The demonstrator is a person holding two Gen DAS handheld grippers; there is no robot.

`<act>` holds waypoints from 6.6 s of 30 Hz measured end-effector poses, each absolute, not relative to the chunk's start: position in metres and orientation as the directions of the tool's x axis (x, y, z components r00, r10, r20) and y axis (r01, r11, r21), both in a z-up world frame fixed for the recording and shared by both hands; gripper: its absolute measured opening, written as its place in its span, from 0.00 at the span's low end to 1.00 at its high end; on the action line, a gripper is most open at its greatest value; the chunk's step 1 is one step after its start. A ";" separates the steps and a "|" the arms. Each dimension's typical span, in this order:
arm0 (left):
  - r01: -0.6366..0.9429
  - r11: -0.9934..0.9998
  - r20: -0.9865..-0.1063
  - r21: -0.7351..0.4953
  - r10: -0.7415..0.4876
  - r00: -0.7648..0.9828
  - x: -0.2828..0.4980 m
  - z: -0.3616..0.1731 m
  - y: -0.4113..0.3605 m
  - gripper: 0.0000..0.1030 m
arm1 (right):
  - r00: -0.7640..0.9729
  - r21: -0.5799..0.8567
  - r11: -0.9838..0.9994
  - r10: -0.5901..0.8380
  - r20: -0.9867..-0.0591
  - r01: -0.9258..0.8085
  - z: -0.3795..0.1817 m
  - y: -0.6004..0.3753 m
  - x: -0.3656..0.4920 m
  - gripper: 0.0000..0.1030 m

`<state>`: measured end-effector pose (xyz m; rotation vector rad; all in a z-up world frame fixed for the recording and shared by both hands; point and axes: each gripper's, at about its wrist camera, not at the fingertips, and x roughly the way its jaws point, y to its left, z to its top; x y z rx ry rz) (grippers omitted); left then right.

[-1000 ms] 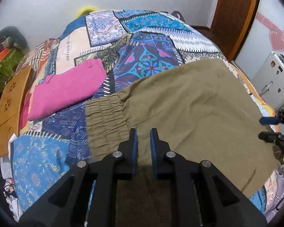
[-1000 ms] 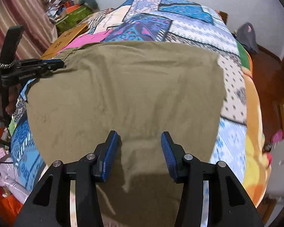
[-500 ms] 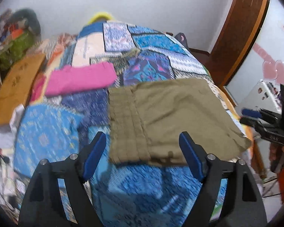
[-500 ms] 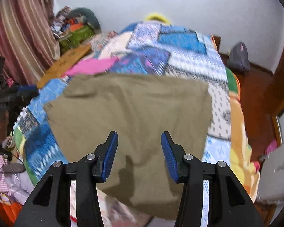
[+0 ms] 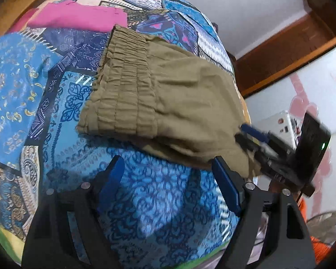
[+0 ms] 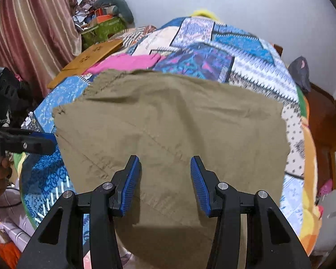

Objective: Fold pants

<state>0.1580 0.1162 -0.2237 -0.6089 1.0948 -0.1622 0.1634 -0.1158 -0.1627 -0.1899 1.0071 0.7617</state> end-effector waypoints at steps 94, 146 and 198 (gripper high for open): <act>0.220 0.966 -0.806 0.133 -0.023 0.592 0.184 -0.181 -0.050 0.61 | 0.308 0.288 0.794 0.501 -0.808 -0.535 -0.161 -0.177 0.145 0.44; 0.036 0.995 -0.820 0.089 0.053 0.570 0.215 -0.212 0.049 0.89 | 0.289 0.231 0.736 0.505 -0.813 -0.637 -0.166 -0.160 0.182 0.52; -0.017 0.998 -0.862 0.068 0.068 0.502 0.291 -0.238 0.095 0.81 | 0.360 0.051 0.808 0.317 -0.877 -0.587 -0.205 -0.164 0.265 0.43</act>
